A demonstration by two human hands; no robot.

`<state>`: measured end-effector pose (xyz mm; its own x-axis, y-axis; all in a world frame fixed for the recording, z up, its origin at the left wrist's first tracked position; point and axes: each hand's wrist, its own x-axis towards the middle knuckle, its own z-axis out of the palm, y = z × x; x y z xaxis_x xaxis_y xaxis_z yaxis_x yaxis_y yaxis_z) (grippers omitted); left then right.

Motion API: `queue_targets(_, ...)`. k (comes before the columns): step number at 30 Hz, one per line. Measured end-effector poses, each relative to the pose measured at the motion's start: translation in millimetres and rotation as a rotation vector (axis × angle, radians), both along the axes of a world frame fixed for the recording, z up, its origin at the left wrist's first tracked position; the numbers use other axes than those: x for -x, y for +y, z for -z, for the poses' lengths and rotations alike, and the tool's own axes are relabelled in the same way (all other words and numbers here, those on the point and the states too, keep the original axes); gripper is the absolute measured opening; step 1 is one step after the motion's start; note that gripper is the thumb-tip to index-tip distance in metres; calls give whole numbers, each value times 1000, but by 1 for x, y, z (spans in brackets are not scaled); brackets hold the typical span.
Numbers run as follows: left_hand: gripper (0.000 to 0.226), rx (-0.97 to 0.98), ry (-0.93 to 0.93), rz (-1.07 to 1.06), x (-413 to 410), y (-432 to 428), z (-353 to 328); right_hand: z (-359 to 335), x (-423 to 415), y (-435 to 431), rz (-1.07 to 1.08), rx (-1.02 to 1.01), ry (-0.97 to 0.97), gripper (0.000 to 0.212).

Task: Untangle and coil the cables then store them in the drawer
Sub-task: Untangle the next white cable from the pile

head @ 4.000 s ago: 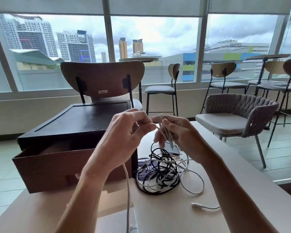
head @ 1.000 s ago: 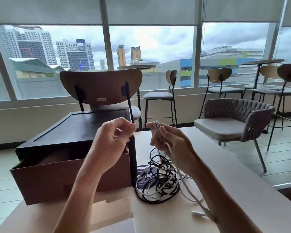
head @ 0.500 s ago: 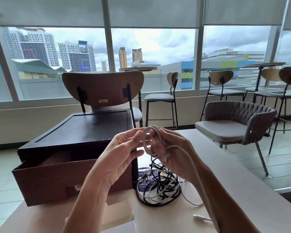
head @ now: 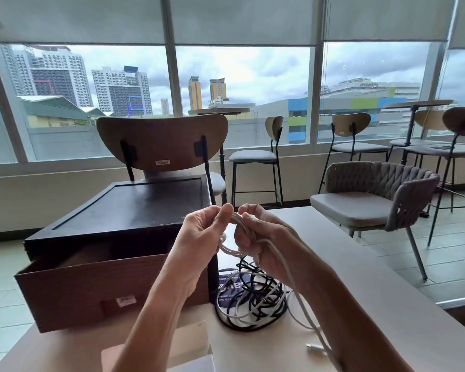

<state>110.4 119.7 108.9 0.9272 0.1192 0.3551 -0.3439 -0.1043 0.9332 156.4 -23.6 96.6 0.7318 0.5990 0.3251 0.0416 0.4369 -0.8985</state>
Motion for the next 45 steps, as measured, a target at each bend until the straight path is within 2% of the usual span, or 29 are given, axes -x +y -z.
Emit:
queue_targets(4,32,-90,-15,-93,-2,7,1,0,2,0,-54,-1,42,8)
queue_targets(8,32,-7,-38,-222,-6,13,3,-4,5,-4,-56,59,102,12)
queue_targets(10,30,44,-76,-295,-6,15,3,-7,6,-11,-66,152,95,20)
queue_targets(13,32,129,-108,-356,-6,25,1,-12,7,-20,-30,369,-51,34)
queue_targets(17,30,222,-90,-324,-6,32,-1,-8,8,-18,45,586,-240,31)
queue_targets(20,30,222,-104,-333,-6,28,-1,-1,9,-12,-46,673,-351,31)
queue_targets(22,31,220,-128,-362,-8,28,0,0,9,-13,-139,623,-374,32)
queue_targets(26,31,239,-182,-419,-11,33,1,-1,7,-20,-227,395,-286,40)
queue_targets(31,34,134,-230,-485,-13,29,5,-5,8,-25,-317,276,-388,28)
queue_targets(34,33,17,-259,-504,-13,29,7,-11,6,-26,-218,182,-377,38)
queue_targets(38,33,-85,-244,-479,-15,27,8,-12,2,-26,36,54,-285,22)
queue_targets(41,32,-40,-200,-441,-16,26,8,-10,-4,-27,147,-34,-230,25)
queue_targets(45,31,148,-96,-417,-19,29,11,-15,-3,-29,60,-208,-214,28)
